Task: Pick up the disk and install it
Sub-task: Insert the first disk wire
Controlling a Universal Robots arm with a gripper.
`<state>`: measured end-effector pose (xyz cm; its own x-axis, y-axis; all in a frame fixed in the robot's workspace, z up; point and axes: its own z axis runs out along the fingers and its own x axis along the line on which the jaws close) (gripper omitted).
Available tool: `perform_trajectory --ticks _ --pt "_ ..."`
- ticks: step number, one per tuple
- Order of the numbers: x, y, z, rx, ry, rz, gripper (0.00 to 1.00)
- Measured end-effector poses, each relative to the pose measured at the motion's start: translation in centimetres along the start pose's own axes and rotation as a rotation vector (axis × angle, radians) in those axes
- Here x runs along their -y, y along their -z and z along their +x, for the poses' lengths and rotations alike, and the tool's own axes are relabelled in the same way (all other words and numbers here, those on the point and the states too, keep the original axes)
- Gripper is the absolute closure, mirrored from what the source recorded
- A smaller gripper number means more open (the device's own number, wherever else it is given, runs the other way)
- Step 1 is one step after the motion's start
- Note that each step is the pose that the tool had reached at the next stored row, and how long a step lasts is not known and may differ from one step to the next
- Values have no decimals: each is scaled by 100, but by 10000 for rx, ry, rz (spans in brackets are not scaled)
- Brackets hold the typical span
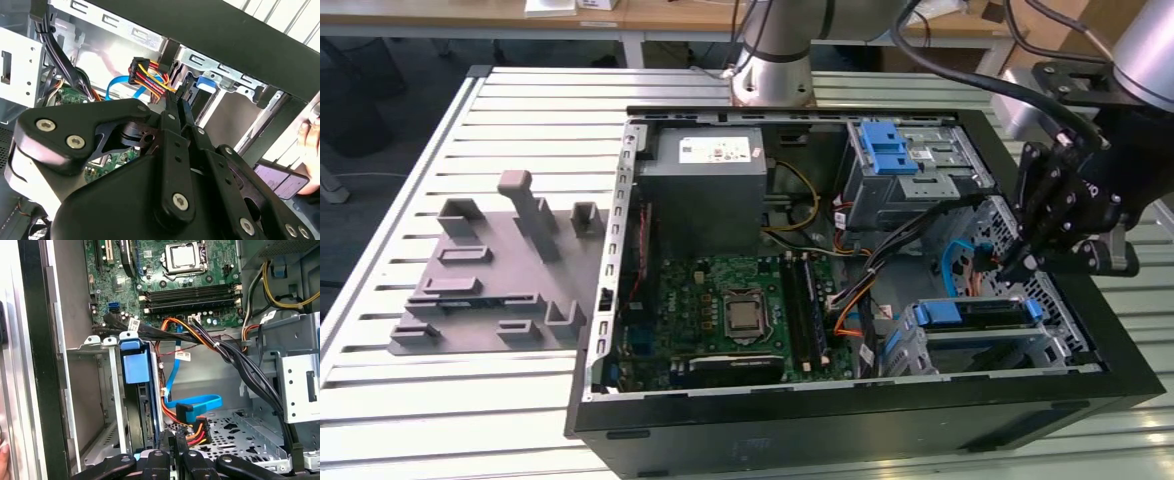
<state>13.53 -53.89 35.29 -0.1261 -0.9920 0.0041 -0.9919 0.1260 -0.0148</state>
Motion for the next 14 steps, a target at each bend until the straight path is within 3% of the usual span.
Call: perform_trajectory --ticks 10,14 --pt "-38 -22 31 69 594 72 83" --pt "-39 -28 98 75 669 84 83"
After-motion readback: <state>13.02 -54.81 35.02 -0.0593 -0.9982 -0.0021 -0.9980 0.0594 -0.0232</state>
